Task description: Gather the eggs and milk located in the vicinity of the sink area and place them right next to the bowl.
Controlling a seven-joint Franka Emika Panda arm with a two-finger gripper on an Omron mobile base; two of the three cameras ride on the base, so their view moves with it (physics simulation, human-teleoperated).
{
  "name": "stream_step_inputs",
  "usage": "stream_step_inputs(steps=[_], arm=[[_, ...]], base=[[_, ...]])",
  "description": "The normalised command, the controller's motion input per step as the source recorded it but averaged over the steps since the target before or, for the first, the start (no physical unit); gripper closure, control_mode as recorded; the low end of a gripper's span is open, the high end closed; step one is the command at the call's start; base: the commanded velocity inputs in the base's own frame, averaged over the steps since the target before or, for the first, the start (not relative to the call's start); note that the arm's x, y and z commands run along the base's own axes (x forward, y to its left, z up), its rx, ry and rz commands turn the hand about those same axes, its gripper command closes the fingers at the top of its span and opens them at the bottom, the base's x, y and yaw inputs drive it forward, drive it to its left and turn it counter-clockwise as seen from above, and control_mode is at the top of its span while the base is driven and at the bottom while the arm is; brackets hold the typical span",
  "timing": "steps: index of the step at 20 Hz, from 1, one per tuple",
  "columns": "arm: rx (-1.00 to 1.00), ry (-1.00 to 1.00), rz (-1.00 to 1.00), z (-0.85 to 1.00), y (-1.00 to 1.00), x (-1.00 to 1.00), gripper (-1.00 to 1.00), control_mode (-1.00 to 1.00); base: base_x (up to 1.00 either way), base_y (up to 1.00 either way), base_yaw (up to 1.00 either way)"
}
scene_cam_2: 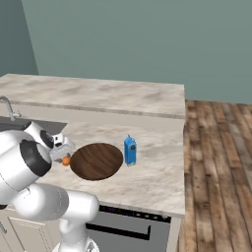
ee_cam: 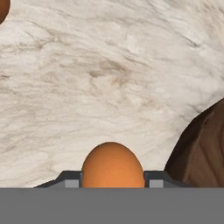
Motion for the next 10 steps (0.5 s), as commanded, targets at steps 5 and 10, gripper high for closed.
stream_step_inputs(steps=[5, 10], arm=[[0.0, -0.03, 0.0, 0.0, -0.12, 0.0, 1.0, -1.0], [0.0, 0.0, 0.0, 0.0, -0.01, 0.0, -1.0, -1.0]], base=[[0.0, 0.0, 0.0], [0.0, 0.0, 0.0]])
